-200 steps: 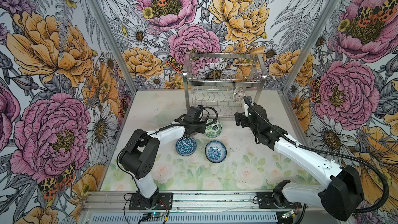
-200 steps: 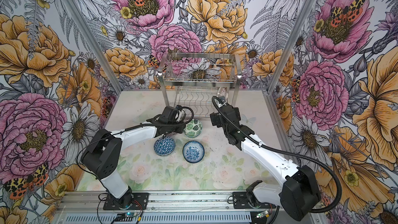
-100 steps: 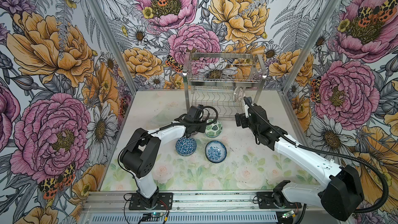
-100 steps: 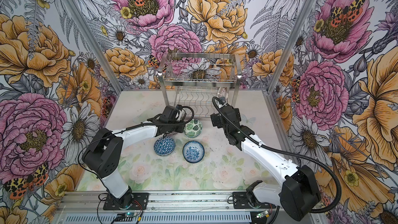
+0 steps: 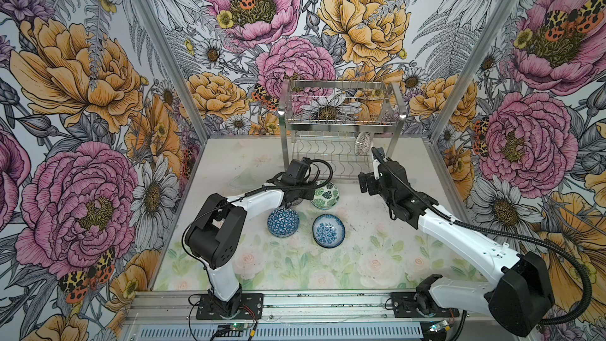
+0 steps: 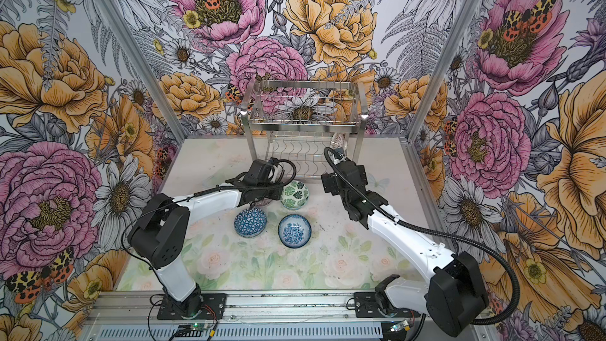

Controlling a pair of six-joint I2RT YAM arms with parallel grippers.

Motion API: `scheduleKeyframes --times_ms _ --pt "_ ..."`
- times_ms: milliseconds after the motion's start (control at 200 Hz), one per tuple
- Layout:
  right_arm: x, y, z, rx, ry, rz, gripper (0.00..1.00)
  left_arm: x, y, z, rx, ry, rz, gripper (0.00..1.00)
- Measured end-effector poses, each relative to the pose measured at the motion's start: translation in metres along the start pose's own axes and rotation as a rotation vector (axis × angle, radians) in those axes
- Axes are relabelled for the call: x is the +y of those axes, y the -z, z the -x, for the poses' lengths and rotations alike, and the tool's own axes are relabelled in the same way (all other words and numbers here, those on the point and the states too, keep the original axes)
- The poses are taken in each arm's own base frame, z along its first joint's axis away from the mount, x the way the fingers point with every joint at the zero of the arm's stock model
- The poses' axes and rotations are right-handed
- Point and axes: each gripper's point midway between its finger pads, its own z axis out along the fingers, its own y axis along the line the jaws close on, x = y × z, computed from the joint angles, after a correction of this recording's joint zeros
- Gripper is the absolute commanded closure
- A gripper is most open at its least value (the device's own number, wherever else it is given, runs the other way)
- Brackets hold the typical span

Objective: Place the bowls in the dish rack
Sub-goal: 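Lift the green leaf bowl with left gripper while right gripper reaches for it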

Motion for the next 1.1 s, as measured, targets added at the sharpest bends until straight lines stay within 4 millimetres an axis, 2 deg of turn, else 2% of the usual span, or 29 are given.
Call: scheduleKeyframes --times_ms 235,425,816,1101 --pt "-0.002 0.003 0.002 -0.009 -0.005 -0.001 0.0 0.0 0.001 0.0 -0.001 0.0 0.001 1.0" --pt "-0.002 0.003 0.002 -0.008 -0.006 -0.002 0.0 -0.002 0.011 0.006 -0.017 -0.001 -0.003 1.0" --pt "0.0 0.012 0.008 -0.034 -0.04 0.034 0.0 -0.009 0.058 0.034 -0.117 -0.021 0.008 1.0" --pt "0.026 0.021 0.014 -0.041 -0.144 0.2 0.0 -0.019 0.109 0.066 -0.305 0.001 -0.033 1.0"
